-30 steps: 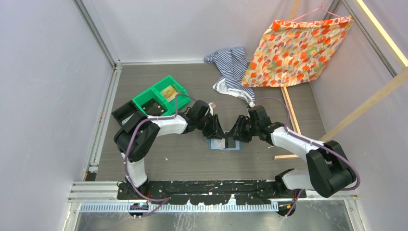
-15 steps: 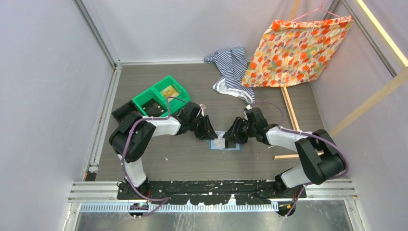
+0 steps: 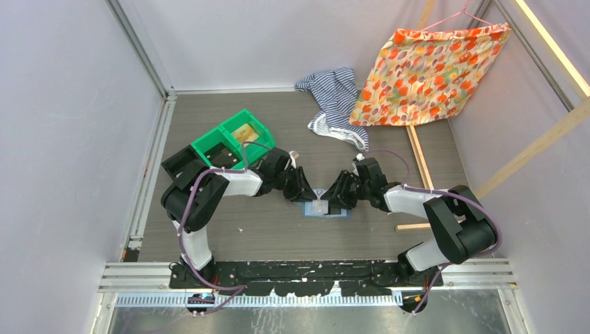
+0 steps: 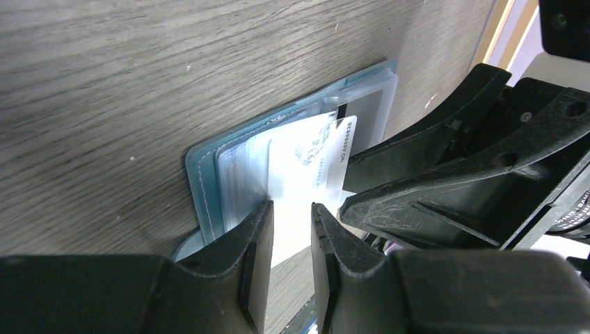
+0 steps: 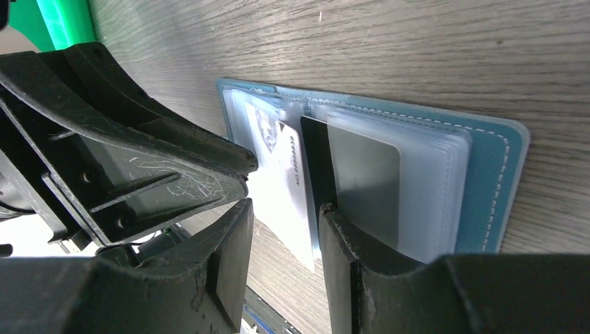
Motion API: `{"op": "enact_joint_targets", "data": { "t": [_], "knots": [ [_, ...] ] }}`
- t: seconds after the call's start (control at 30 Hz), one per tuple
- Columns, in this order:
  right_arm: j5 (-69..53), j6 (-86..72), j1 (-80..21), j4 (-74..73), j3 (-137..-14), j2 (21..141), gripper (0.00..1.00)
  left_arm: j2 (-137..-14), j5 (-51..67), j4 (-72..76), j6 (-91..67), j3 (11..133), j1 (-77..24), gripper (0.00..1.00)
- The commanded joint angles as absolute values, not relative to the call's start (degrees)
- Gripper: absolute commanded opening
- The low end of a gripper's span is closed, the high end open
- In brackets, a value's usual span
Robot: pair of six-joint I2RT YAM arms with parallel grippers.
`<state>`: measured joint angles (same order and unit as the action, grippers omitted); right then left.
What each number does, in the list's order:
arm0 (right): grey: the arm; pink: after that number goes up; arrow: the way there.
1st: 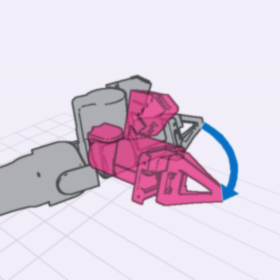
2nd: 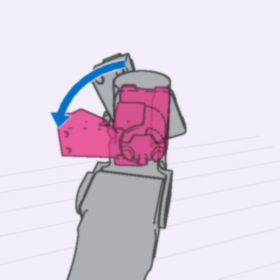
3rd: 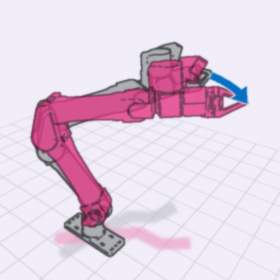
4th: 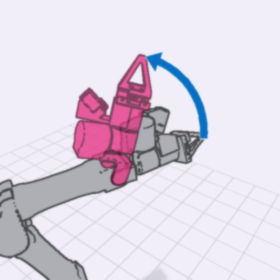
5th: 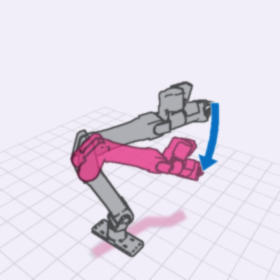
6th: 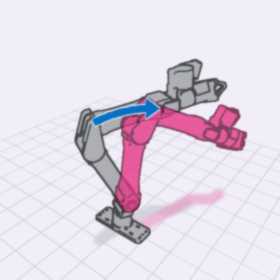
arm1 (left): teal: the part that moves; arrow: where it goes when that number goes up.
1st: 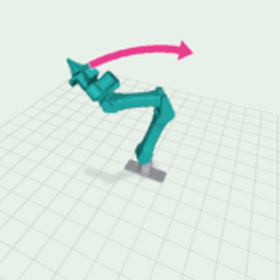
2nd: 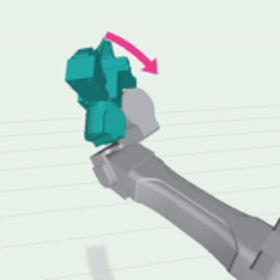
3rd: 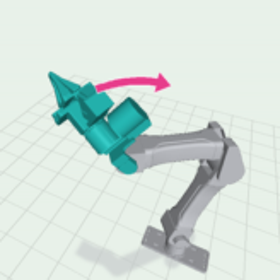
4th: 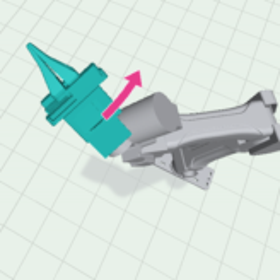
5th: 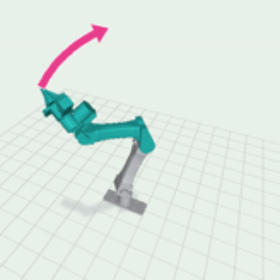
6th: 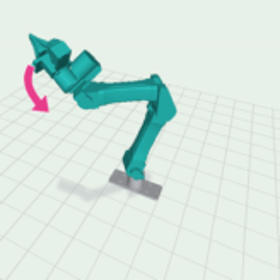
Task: Take the credit cards out of the card holder
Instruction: Remove the credit card from the card holder.
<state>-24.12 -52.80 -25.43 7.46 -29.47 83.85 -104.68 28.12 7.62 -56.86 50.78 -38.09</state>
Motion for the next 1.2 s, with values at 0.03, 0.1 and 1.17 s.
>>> {"op": "enact_joint_targets", "data": {
  "t": [0.03,0.1,1.17],
  "knots": [
    [-22.90,-54.02,-25.66,10.22,-27.56,85.21,0.45,-107.30,28.44,10.18,-57.47,49.59,-37.89,0.28],
    [-22.66,-54.50,-25.58,11.08,-27.04,84.65,0.43,-107.31,28.47,10.12,-57.35,49.44,-37.89,0.28],
    [-29.95,-54.23,-16.12,16.75,-19.61,81.48,0.01,-106.70,27.24,4.71,-53.52,48.12,-34.27,0.27]
  ]
}}
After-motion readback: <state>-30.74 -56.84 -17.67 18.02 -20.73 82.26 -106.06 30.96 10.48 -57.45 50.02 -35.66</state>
